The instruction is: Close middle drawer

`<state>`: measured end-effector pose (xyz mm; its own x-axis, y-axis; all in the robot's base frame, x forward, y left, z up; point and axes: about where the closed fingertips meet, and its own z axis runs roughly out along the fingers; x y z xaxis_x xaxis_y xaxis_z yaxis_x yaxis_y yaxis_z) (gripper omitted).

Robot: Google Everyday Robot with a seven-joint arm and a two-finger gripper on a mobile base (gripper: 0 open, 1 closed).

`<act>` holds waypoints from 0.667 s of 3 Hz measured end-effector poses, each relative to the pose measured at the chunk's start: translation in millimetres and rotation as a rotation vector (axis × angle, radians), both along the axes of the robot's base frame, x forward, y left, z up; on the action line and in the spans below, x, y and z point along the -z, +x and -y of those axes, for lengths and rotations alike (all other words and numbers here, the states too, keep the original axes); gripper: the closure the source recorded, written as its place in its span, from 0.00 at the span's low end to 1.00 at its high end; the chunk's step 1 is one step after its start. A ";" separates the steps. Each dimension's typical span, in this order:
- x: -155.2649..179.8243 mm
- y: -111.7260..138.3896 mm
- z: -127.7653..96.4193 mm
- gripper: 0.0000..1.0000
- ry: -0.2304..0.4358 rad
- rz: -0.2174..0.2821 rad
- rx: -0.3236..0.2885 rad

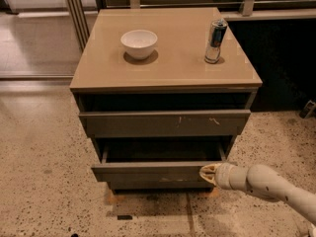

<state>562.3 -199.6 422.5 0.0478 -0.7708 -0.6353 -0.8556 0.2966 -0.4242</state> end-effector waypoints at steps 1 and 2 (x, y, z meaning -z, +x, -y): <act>4.0 20.6 6.7 1.00 -0.001 -0.015 0.016; 8.4 38.5 12.9 1.00 0.002 -0.034 0.024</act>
Offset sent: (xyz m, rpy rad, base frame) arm 0.0611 -0.0258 -0.0106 0.0011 0.0508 -0.0399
